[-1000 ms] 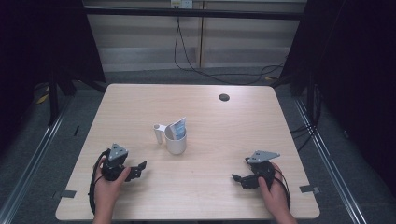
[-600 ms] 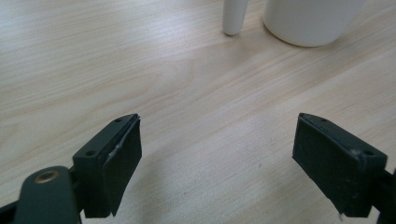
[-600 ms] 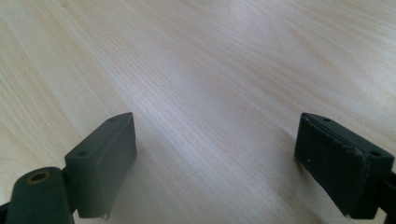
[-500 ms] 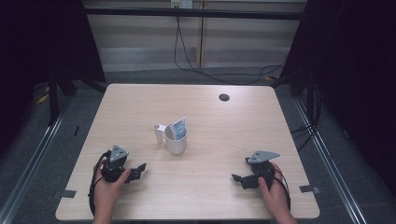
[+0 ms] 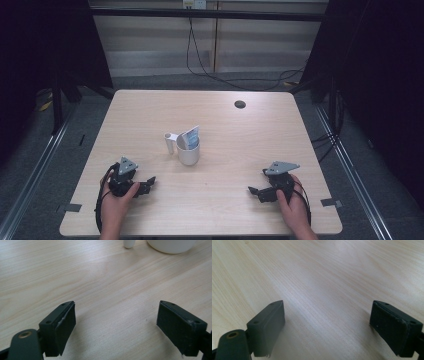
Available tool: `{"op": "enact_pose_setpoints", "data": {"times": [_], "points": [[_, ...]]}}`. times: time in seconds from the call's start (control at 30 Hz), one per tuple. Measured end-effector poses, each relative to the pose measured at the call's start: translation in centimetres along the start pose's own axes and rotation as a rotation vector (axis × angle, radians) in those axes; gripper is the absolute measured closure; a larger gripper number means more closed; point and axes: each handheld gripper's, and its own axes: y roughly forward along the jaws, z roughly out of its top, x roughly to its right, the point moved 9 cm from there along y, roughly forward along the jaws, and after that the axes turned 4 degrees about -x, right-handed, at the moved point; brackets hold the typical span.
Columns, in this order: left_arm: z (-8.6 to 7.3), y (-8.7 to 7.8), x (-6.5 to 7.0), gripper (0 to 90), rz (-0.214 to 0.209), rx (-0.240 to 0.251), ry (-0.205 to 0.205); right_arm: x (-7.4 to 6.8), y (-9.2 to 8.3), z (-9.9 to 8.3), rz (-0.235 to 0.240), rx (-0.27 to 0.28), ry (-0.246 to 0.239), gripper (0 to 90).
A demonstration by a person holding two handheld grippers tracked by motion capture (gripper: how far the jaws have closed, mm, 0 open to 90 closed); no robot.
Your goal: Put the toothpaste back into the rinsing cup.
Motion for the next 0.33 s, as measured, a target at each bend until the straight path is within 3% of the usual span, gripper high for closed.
{"op": "enact_pose_setpoints", "data": {"times": [0.33], "points": [[-0.14,0.16,0.02,15.8,0.010,-0.010,0.016,-0.01,0.00,-0.01,0.000,0.000,0.001,12.5]]}}
